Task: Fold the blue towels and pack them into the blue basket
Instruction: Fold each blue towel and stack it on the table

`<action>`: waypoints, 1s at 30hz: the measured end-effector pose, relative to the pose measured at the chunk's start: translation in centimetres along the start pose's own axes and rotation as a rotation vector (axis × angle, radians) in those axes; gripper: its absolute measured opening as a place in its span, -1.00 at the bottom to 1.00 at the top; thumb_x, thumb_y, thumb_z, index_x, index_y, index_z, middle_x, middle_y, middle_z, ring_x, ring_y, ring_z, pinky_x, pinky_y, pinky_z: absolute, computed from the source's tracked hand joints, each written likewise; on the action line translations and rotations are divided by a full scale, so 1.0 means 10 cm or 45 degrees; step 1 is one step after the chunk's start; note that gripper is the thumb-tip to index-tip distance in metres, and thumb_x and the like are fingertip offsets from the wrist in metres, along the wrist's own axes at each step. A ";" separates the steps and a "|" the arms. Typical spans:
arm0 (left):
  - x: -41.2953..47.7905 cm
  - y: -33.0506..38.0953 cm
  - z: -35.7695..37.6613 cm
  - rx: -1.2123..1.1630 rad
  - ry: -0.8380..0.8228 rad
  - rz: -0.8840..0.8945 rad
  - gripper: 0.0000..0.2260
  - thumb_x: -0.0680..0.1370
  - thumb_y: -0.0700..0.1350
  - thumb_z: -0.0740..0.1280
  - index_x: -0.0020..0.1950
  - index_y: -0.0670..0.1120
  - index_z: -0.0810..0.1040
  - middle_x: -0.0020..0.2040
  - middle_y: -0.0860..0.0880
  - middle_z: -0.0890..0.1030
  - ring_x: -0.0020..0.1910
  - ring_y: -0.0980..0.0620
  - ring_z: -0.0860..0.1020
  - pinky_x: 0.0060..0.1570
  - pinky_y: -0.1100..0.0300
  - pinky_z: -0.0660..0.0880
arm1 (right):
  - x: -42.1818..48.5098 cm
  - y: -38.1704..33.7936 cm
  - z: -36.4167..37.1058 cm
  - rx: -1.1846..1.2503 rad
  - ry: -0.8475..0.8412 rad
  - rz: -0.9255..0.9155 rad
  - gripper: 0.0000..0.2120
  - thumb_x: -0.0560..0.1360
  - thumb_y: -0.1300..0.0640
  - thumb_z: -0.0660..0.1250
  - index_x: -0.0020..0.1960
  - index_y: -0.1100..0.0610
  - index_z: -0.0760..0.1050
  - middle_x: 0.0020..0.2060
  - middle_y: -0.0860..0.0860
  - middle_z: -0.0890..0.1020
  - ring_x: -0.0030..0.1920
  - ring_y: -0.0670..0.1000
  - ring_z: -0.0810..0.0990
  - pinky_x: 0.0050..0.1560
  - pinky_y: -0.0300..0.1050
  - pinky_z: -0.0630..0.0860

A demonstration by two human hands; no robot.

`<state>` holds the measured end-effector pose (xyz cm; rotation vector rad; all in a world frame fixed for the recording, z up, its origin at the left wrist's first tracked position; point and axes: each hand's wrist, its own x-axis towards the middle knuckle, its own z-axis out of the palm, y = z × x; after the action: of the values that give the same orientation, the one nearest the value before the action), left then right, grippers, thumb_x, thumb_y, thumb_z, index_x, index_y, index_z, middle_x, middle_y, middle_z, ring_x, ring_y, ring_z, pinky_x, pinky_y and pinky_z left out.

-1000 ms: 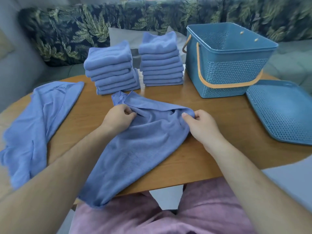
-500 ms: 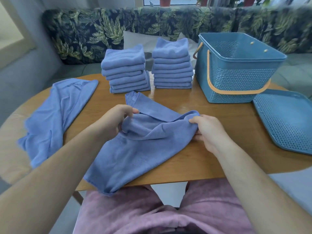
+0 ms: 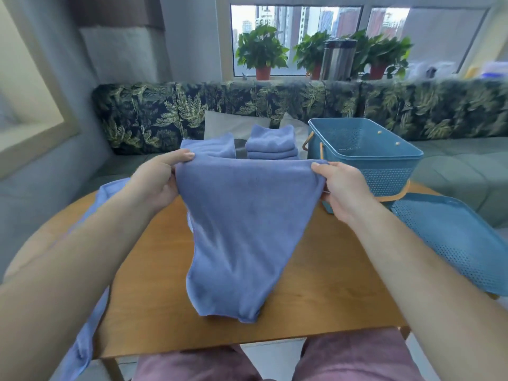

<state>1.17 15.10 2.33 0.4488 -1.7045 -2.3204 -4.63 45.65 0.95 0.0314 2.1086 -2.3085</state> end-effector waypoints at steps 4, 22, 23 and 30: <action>-0.05 0.40 0.09 -0.027 -0.041 0.061 -0.71 0.58 -0.31 0.29 0.28 -0.10 0.50 0.18 -0.03 0.62 0.00 0.06 0.65 -0.04 0.20 0.57 | 0.10 -0.40 0.06 0.058 0.047 -0.120 -0.60 0.27 0.06 0.55 0.03 0.17 0.54 -0.09 0.15 0.66 -0.17 0.09 0.60 -0.17 -0.02 0.50; -0.37 1.34 0.07 0.145 -0.010 0.116 -0.79 0.57 -0.33 0.28 0.05 -0.05 0.57 0.03 -0.07 0.61 -0.10 0.02 0.58 -0.09 0.07 0.53 | -0.05 -1.25 0.03 0.147 -0.357 -0.332 -0.66 0.50 0.37 0.25 0.08 0.08 0.71 -0.02 0.05 0.71 -0.10 0.08 0.56 -0.17 -0.16 0.47; -0.40 1.36 0.07 0.184 -0.008 0.138 -0.79 0.56 -0.34 0.28 0.04 -0.04 0.57 0.00 -0.06 0.61 -0.12 0.03 0.58 -0.13 0.09 0.52 | -0.07 -1.25 0.02 0.164 -0.351 -0.345 -0.74 0.53 0.31 0.30 0.05 0.08 0.71 -0.06 0.02 0.71 -0.13 0.03 0.57 -0.18 -0.18 0.46; -0.40 1.28 0.04 0.384 0.102 0.232 -0.77 0.50 -0.37 0.39 0.00 -0.04 0.58 -0.17 -0.03 0.58 -0.27 0.08 0.54 -0.40 0.30 0.51 | -0.10 -1.27 -0.10 -0.011 -0.322 -0.453 -0.76 0.50 0.33 0.40 0.03 0.05 0.71 -0.13 -0.01 0.72 -0.18 -0.03 0.56 -0.19 -0.21 0.40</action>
<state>4.72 13.07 15.07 0.4131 -1.9733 -1.9034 -3.94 47.79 13.48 -0.6503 2.1328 -2.3207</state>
